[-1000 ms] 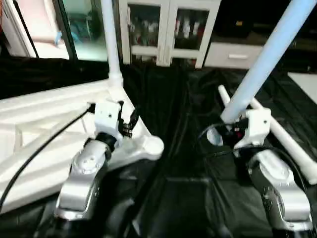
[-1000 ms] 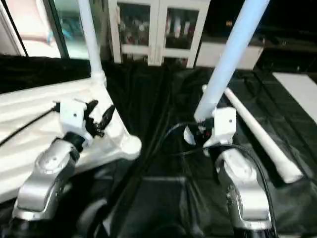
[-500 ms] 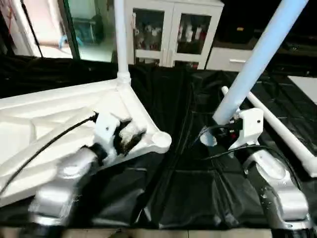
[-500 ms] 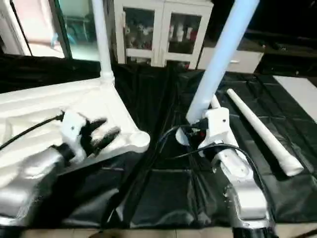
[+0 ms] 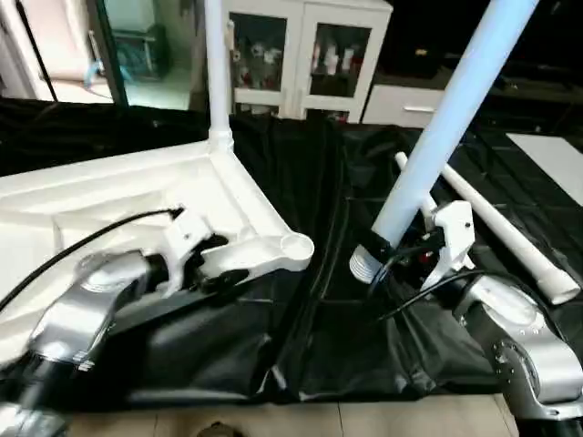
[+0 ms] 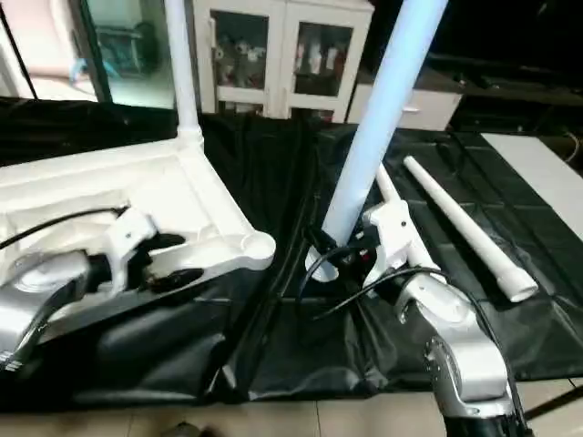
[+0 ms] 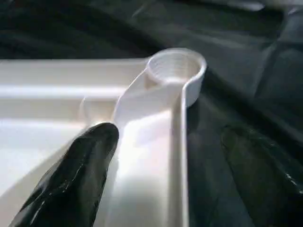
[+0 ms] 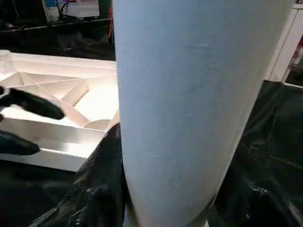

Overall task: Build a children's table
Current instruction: Pick table leg

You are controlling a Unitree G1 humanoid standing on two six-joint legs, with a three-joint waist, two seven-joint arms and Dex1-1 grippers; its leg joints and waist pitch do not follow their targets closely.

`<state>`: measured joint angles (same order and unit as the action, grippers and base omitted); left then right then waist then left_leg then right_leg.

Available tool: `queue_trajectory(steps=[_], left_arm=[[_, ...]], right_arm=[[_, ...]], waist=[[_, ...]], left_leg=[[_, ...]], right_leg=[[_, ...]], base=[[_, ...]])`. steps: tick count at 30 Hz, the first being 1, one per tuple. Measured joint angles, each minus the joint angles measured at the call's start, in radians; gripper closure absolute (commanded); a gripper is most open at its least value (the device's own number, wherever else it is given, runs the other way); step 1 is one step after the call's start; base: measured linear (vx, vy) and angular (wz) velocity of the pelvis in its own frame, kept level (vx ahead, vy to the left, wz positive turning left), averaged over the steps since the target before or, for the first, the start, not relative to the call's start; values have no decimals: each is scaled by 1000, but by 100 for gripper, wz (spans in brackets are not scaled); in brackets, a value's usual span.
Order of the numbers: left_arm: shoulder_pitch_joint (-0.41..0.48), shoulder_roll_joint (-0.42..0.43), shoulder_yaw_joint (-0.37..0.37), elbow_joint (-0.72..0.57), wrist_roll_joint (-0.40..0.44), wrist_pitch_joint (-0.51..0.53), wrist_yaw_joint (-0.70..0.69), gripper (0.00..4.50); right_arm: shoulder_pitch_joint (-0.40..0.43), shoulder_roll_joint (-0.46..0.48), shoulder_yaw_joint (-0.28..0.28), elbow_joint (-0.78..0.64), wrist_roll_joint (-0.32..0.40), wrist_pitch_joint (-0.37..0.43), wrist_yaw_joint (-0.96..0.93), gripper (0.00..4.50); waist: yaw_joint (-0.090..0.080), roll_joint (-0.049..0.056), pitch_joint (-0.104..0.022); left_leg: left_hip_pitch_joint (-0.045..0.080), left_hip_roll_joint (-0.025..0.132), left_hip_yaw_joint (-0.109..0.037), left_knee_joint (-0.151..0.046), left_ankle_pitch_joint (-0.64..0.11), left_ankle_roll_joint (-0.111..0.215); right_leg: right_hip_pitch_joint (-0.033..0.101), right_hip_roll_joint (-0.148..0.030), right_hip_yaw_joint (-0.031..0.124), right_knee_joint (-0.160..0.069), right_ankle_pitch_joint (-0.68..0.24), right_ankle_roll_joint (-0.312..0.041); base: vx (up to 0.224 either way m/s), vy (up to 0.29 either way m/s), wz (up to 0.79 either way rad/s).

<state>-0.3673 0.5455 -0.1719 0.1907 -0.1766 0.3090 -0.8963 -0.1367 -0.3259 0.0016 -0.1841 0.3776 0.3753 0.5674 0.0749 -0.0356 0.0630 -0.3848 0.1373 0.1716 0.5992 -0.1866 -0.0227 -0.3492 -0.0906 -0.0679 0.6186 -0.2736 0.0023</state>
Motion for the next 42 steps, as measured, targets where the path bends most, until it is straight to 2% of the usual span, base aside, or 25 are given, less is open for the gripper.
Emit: queue_trajectory(steps=[3, 6, 8, 9, 10, 12, 13, 14, 15, 16, 17, 18, 19, 20, 21, 22, 24, 28, 31, 34, 37, 39, 40, 41, 42], left_arm=[[-24, -44, -13, 35, 9, -24, 17, 53], [-24, -132, 30, 50, 35, -65, 187, 53], [2, -191, 71, 4, 32, -78, 278, 53], [49, -244, 106, -65, 24, -89, 353, 53], [76, -282, 121, -108, 19, -96, 398, 53], [134, -332, 135, -197, 47, -102, 505, 53], [167, -358, 149, -243, 67, -99, 567, 53], [177, -374, 156, -264, 74, -96, 597, 53], [191, -395, 165, -296, 74, -95, 624, 53], [213, -410, 176, -320, 74, -92, 643, 53], [243, -419, 177, -333, 75, -90, 657, 53], [283, -420, 177, -336, 79, -86, 670, 53], [281, -418, 175, -337, 86, -84, 681, 53], [274, -418, 175, -341, 91, -83, 688, 53], [277, -418, 178, -343, 95, -83, 698, 53], [281, -418, 181, -344, 96, -82, 706, 53], [283, -419, 187, -356, 96, -79, 715, 53], [287, -434, 188, -411, 97, -70, 728, 53], [288, -434, 182, -422, 106, -70, 729, 53], [287, -430, 176, -422, 117, -69, 738, 53], [284, -428, 175, -422, 131, -53, 753, 53], [277, -427, 174, -422, 133, -48, 758, 53], [278, -426, 176, -422, 134, -47, 760, 53], [280, -425, 178, -422, 134, -45, 762, 53], [280, -422, 188, -423, 131, -43, 767, 53]], right_arm=[[-2, 1, 1, 0, -1, 0, -3, 264], [12, 14, -7, -6, -27, -6, -58, 264], [29, 38, -14, -6, -49, -12, -107, 264], [36, 54, -24, -9, -70, -17, -153, 264], [44, 66, -41, -10, -77, -21, -183, 264], [68, 101, -64, -19, -91, -36, -240, 264], [92, 124, -68, -33, -108, -45, -272, 264], [126, 129, -73, -49, -117, -61, -288, 264], [141, 130, -76, -50, -128, -69, -304, 264], [136, 133, -74, -52, -136, -74, -314, 264], [133, 136, -70, -52, -138, -76, -322, 264], [138, 151, -59, -54, -139, -78, -323, 264], [143, 155, -53, -58, -143, -84, -326, 264], [146, 159, -40, -54, -148, -84, -328, 264], [146, 166, -16, -46, -156, -83, -327, 264], [144, 172, -5, -47, -157, -83, -327, 264], [133, 176, -2, -47, -157, -84, -330, 264], [132, 178, -18, -47, -157, -85, -348, 264], [132, 178, -28, -47, -157, -85, -348, 264], [132, 178, -30, -47, -157, -85, -351, 264], [129, 178, -30, -47, -156, -72, -358, 264], [128, 179, -33, -47, -157, -68, -369, 264], [126, 179, -31, -47, -157, -66, -369, 264], [120, 181, -23, -47, -157, -62, -366, 264], [113, 186, -21, -47, -156, -61, -364, 264]], waist=[[1, 7, 4], [4, 19, 11], [9, 17, 11], [11, 19, 13], [17, 25, 16], [12, 44, 22], [3, 49, 23], [3, 46, 23], [21, 1, 8], [18, -24, 1], [24, -17, 4], [27, -1, 0], [17, 22, 3], [1, 28, 10], [-19, 24, 11], [-29, 24, 11], [-41, 17, 8], [-41, 15, 6], [-36, 18, 5], [-33, 19, 4], [-37, 19, 5], [-48, 28, 5], [-55, 30, 7], [-63, 34, 9], [-69, 33, 10]], left_leg=[[0, 0, 2, -1, 0, 0], [-4, -1, 11, -6, 0, 0], [-2, -1, 30, -18, 0, 0], [0, -3, 31, -15, -11, -16], [0, -5, 19, -1, -24, -22], [4, -1, -10, 17, -24, -21], [-6, 1, -18, 10, -24, -22], [-16, 1, -2, 6, -24, -22], [-23, -2, 38, -9, -22, -26], [-30, -7, 50, 1, -25, -54], [-41, -16, -4, 73, -38, -81], [-16, -13, -81, 128, -38, -83], [12, -8, -112, 108, -82, -45], [8, 1, -109, 102, -75, -45], [5, 2, -110, 90, -74, -46], [4, 2, -112, 83, -73, -48], [3, 0, -106, 72, -71, -50], [1, 6, -81, 37, -66, -53], [3, 21, -62, 7, -16, -43], [-1, 29, -49, -2, -7, -44], [-2, 32, -47, -2, -5, -41], [-20, 22, -95, 3, -3, -42], [-23, 17, -119, 3, -1, -42], [-23, 4, -166, 3, 5, -40], [-21, -7, -198, 2, 9, -45]], right_leg=[[0, -2, -1, -10, 0, 0], [0, -4, -1, -11, -1, -1], [-16, -11, 5, -13, -3, -4], [-19, -23, 0, -16, -2, -3], [-12, -31, -14, -21, -1, -1], [11, -37, -59, -35, 0, 2], [26, -33, -80, -12, -15, -2], [28, -33, -83, 33, -35, -20], [41, -36, -70, 71, -49, -34], [18, -39, -43, 71, -51, 12], [8, -50, -45, 74, -46, 18], [16, -50, -60, 75, -44, 17], [18, -50, -81, 71, -39, 16], [16, -37, -78, 63, -31, 12], [15, -11, -49, 43, -17, 0], [17, -1, -40, 25, 6, -6], [17, -1, -31, 6, 46, 9], [6, -3, -25, -5, 47, 18], [-5, 1, -27, -5, 54, 11], [-20, 2, -26, -5, 54, 9], [-20, 6, -25, -8, 55, 7], [-12, 6, -57, -11, 51, -1], [-10, 16, -60, -2, 44, -18], [-7, 34, -57, 18, 20, -75], [-13, 46, -51, 42, -4, -116]], base=[[-10, 18, -5], [0, 0, 0], [0, 0, 0], [0, 0, 0], [3, 59, -24], [18, 65, -27], [-30, 55, -3], [-30, 55, -3], [0, 0, 0], [20, -100, 7], [20, -100, 7], [82, -34, -28], [44, 56, -17], [44, 56, -17], [-84, 38, 11], [-68, 16, -3], [-34, 8, -2], [2, -15, 0], [13, -58, 1], [7, -18, 0], [0, 0, 0], [-4, -12, 16], [28, -68, 44], [28, -68, 44], [-9, -139, 52]])
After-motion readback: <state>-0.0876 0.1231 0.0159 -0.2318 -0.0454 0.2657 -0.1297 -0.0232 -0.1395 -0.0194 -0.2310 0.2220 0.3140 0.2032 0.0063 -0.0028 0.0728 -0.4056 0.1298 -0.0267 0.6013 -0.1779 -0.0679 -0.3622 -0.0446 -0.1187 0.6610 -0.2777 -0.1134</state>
